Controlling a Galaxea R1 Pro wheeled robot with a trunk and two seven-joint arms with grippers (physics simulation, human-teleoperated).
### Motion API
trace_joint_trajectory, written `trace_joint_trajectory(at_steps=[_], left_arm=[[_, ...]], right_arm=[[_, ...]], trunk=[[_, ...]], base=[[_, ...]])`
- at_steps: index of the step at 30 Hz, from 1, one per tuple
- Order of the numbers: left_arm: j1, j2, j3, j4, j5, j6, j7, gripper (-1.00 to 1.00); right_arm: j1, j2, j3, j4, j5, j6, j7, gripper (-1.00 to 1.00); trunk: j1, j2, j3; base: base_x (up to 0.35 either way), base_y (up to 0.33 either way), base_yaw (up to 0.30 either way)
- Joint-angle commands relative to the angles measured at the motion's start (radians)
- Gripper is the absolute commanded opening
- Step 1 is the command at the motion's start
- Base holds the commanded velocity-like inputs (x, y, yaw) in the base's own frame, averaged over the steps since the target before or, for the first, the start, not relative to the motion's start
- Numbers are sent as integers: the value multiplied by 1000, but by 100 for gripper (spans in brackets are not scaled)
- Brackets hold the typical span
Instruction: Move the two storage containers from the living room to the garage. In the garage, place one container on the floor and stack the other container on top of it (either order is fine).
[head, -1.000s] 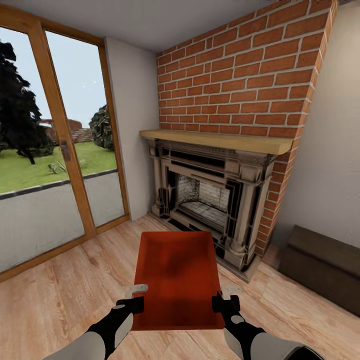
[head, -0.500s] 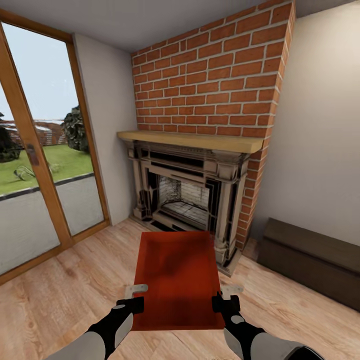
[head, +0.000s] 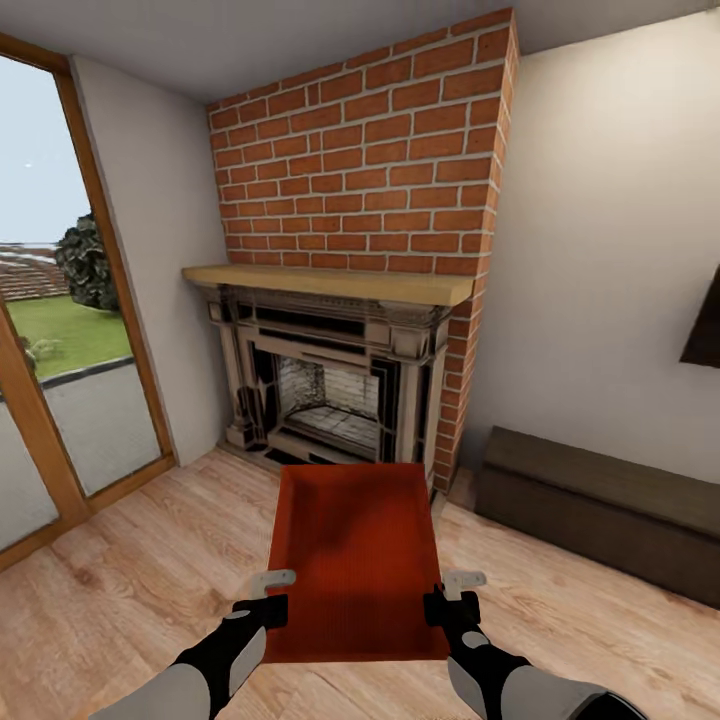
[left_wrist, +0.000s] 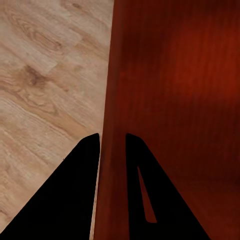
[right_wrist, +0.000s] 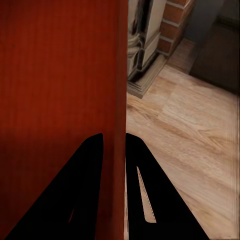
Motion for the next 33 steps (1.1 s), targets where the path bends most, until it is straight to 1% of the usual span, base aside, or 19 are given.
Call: trace_joint_trajectory(at_steps=[1, 33], left_arm=[[0, 0, 22, -1, -3, 5, 15, -100], [0, 1, 21, -4, -4, 4, 14, -100]], right_arm=[[-1, 1, -49, -4, 6, -1, -1, -100], [-1, 0, -49, -4, 6, -1, -1, -100]], trunk=[[0, -1, -1], [0, -1, 14]], base=[[0, 0, -277], [0, 0, -276]])
